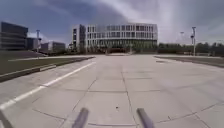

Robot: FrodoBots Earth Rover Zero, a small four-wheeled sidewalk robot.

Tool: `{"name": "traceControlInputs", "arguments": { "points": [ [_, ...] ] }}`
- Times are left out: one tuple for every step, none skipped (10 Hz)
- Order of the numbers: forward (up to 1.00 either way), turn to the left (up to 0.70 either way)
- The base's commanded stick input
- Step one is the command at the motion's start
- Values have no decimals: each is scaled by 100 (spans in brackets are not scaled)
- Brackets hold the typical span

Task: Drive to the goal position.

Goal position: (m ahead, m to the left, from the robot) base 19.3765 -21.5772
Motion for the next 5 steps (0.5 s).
{"name": "traceControlInputs", "arguments": {
  "points": [
    [70,0],
    [70,0],
    [70,0],
    [70,0],
    [70,0]
  ]
}}
